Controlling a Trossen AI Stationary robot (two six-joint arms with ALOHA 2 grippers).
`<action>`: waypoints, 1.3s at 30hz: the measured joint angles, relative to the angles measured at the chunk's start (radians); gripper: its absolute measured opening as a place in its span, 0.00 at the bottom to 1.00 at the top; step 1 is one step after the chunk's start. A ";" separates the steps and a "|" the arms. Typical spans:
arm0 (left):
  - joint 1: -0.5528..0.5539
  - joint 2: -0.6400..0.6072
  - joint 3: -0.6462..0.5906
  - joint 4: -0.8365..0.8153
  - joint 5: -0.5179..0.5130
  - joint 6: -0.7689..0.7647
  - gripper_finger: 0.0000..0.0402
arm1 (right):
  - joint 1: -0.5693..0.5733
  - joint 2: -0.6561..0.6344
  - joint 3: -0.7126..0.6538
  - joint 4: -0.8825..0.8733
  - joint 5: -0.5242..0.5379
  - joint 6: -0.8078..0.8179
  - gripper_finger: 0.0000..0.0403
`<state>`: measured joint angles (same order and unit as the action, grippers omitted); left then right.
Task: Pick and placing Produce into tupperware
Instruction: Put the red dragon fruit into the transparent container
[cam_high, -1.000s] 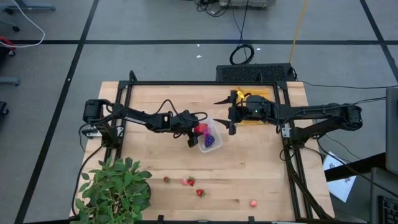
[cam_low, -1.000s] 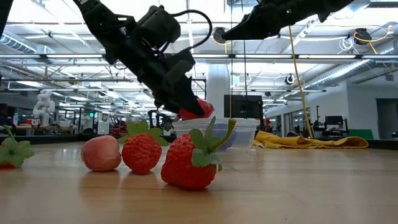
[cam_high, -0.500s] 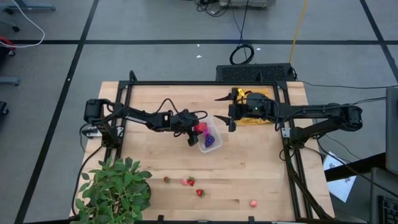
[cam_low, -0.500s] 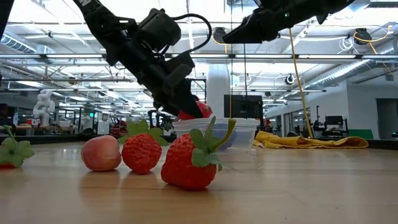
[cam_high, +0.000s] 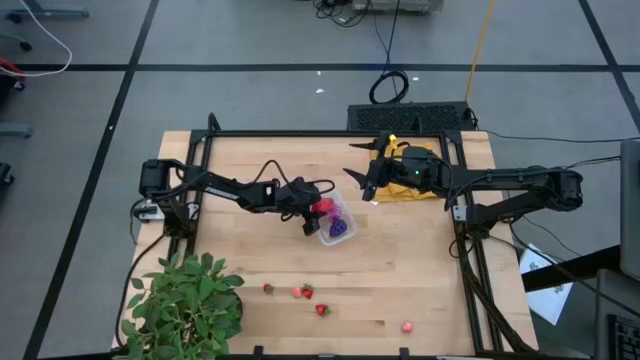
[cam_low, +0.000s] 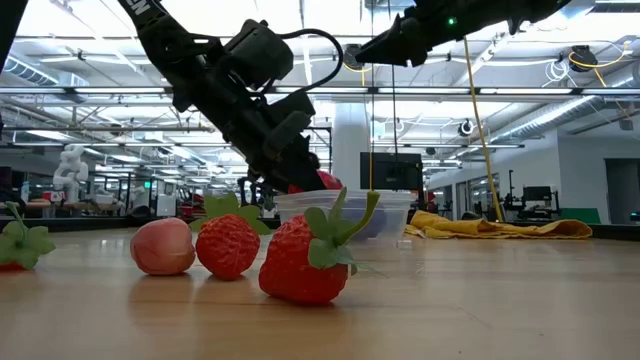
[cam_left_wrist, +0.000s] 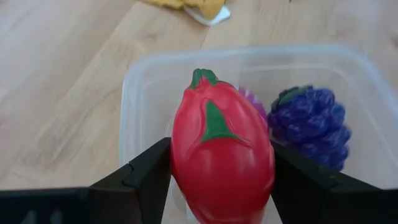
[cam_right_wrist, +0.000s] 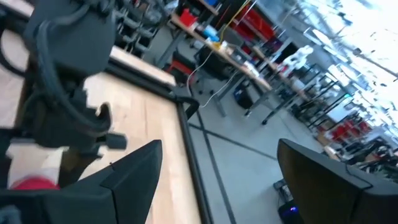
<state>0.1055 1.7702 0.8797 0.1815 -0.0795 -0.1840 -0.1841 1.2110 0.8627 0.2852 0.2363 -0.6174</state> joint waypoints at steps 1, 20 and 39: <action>0.000 0.001 0.001 0.000 0.000 0.000 0.57 | 0.000 0.000 0.000 0.014 0.000 -0.001 0.76; 0.000 0.003 0.001 0.006 0.000 -0.035 0.57 | 0.000 0.000 0.000 0.046 0.002 -0.005 0.76; 0.001 0.003 0.001 0.006 0.027 -0.001 0.58 | 0.000 0.000 0.000 0.046 0.002 -0.004 0.76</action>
<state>0.1064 1.7735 0.8803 0.1879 -0.0522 -0.1854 -0.1841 1.2110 0.8627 0.3307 0.2386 -0.6216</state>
